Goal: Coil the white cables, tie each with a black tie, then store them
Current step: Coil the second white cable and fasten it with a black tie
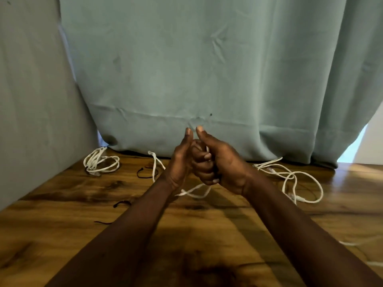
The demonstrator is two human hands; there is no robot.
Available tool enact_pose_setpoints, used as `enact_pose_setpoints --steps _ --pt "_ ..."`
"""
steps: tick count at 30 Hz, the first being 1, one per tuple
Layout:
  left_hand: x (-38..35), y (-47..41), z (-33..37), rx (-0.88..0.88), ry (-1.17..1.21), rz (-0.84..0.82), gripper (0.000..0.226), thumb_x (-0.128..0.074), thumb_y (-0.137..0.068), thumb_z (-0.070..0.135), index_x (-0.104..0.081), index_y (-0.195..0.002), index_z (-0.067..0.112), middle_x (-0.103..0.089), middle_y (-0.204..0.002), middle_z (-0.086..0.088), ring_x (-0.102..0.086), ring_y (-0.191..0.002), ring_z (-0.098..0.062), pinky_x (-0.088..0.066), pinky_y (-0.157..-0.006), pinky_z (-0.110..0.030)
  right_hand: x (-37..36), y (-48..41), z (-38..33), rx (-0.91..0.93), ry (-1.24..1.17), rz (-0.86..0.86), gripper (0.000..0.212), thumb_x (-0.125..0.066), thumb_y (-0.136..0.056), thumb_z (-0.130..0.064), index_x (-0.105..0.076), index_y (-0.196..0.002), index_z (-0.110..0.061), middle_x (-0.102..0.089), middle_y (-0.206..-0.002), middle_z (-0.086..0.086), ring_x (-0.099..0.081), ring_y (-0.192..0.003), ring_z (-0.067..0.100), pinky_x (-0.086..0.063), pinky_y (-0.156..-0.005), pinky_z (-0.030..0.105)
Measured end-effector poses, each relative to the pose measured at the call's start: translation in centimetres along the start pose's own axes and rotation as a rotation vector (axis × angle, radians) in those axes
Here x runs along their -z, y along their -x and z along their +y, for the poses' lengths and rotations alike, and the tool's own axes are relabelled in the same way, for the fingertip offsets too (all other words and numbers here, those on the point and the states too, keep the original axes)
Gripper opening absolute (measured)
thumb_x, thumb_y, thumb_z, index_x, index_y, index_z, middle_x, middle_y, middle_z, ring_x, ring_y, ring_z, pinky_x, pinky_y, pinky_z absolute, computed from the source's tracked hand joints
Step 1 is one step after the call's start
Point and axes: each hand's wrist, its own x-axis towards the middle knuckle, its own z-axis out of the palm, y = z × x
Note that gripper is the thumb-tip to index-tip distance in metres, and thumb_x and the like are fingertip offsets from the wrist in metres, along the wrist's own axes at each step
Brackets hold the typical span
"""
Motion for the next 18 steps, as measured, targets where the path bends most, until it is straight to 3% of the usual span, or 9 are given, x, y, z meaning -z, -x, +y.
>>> enact_pose_setpoints --steps 1,4,6,9,13,16,18 --pt "-0.4 0.0 0.1 -0.002 0.008 0.004 0.072 -0.029 -0.107 0.053 -0.078 -0.064 0.022 -0.067 -0.059 0.003 -0.066 -0.054 -0.009 -0.052 -0.053 -0.024 0.1 0.3 -1.2 -0.010 -0.054 -0.083 0.062 -0.025 -0.103 -0.063 -0.032 -0.057 -0.023 -0.017 -0.048 -0.006 -0.011 -0.039 0.009 -0.007 -0.042 0.021" --pt "-0.7 0.0 0.7 -0.064 0.079 0.012 0.043 -0.047 -0.105 0.042 -0.079 -0.086 0.020 -0.069 -0.074 -0.003 -0.067 -0.065 -0.014 -0.055 -0.066 -0.033 0.7 1.4 -5.2 0.033 -0.156 -0.153 0.063 -0.025 -0.104 -0.059 -0.035 -0.054 -0.023 -0.019 -0.046 -0.007 -0.012 -0.037 0.010 -0.009 -0.040 0.021" --pt "-0.1 0.1 1.4 -0.045 0.131 -0.036 0.028 -0.058 -0.097 0.042 -0.065 -0.088 0.015 -0.051 -0.061 -0.001 -0.049 -0.048 -0.012 -0.051 -0.057 -0.030 1.3 1.9 -7.1 0.106 -0.176 -0.014 0.062 -0.028 -0.107 -0.054 -0.037 -0.053 -0.024 -0.023 -0.045 -0.008 -0.017 -0.035 0.008 -0.012 -0.039 0.021" --pt "0.8 0.3 2.2 -0.039 0.123 -0.101 0.017 -0.057 -0.092 0.034 -0.055 -0.088 0.017 -0.035 -0.054 0.006 -0.031 -0.038 -0.005 -0.052 -0.052 -0.029 2.6 2.4 -8.7 0.170 -0.208 0.212 0.058 -0.033 -0.108 -0.048 -0.039 -0.055 -0.024 -0.024 -0.047 -0.007 -0.020 -0.036 0.009 -0.019 -0.036 0.020" --pt "2.5 0.5 2.3 -0.114 -0.206 0.035 0.020 -0.063 -0.093 0.033 -0.069 -0.078 0.020 -0.035 -0.055 0.005 -0.030 -0.043 -0.007 -0.038 -0.045 -0.022 5.0 3.0 -10.1 0.244 -0.300 0.436 0.056 -0.033 -0.109 -0.044 -0.042 -0.057 -0.024 -0.023 -0.047 -0.007 -0.019 -0.035 0.009 -0.018 -0.037 0.020" --pt "2.3 0.4 1.8 -0.196 -0.322 0.210 0.017 -0.062 -0.102 0.023 -0.074 -0.091 0.019 -0.043 -0.054 0.003 -0.036 -0.047 -0.011 -0.034 -0.045 -0.023 6.1 3.0 -10.9 0.259 -0.327 0.527 0.050 -0.032 -0.109 -0.042 -0.044 -0.065 -0.022 -0.025 -0.045 -0.007 -0.020 -0.034 0.009 -0.019 -0.037 0.020" --pt "2.4 0.3 0.5 -0.373 -0.651 0.300 0.007 -0.064 -0.102 0.026 -0.070 -0.099 0.026 -0.055 -0.058 0.000 -0.048 -0.051 -0.013 -0.040 -0.050 -0.028 6.5 2.5 -11.1 0.300 -0.410 0.568 0.048 -0.029 -0.109 -0.038 -0.045 -0.066 -0.020 -0.027 -0.043 -0.007 -0.020 -0.032 0.009 -0.019 -0.036 0.018"
